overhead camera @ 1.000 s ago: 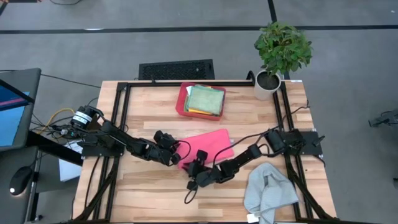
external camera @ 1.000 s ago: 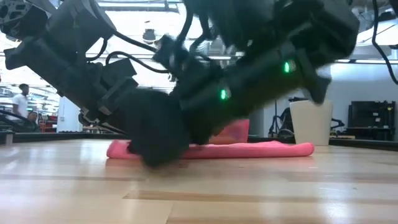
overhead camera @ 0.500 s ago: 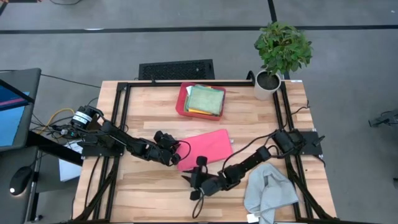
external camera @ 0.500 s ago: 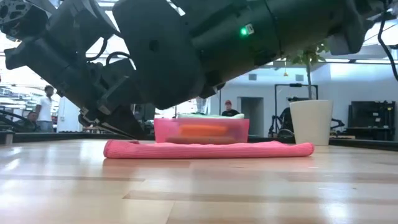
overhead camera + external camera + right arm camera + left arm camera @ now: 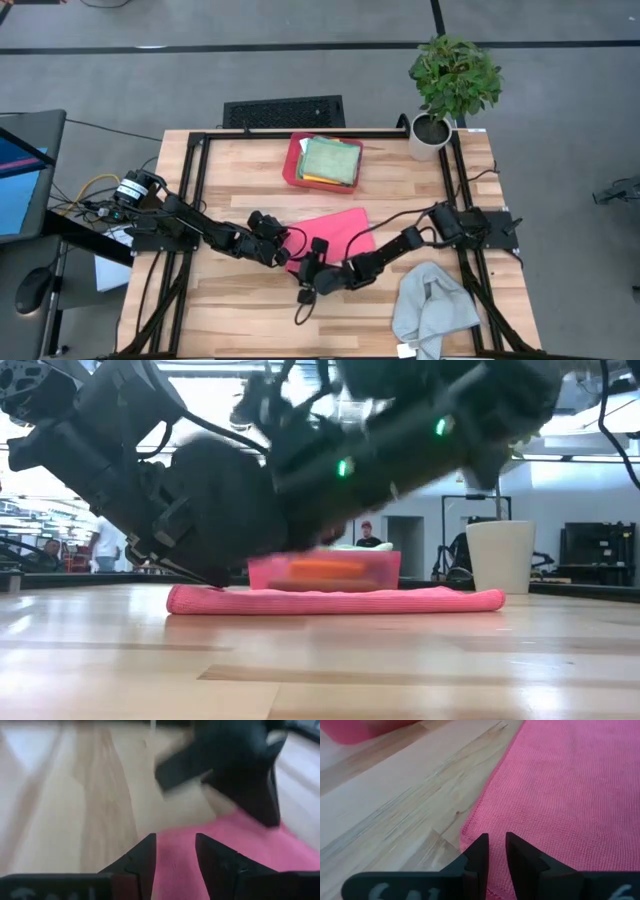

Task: Fold microfiber towels
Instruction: Fold the pink microfiber cloth

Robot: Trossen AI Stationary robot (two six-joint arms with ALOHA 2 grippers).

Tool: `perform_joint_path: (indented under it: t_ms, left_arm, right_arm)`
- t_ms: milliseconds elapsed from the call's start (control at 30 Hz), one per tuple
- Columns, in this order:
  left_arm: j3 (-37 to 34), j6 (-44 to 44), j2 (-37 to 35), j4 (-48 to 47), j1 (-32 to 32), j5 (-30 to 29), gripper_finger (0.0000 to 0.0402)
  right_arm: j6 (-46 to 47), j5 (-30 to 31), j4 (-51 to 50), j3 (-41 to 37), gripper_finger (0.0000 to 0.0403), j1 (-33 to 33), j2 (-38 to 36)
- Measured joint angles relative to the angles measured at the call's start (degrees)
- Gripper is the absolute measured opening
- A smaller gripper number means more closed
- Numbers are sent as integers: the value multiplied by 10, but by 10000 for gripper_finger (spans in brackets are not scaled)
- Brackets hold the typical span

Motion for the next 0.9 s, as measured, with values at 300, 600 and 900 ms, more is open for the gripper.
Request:
perform_joint_path:
  t_ms: [300,600,900]
  left_arm:
    - [0,0,0,-1,0,0,57]
    - [0,0,0,-1,0,0,57]
    - [0,-3,0,-1,0,2,57]
  right_arm:
    - [23,6,-1,-3,147,-6,32]
    - [-3,9,-21,-2,135,6,15]
    - [-73,-12,-20,20,169,25,-10]
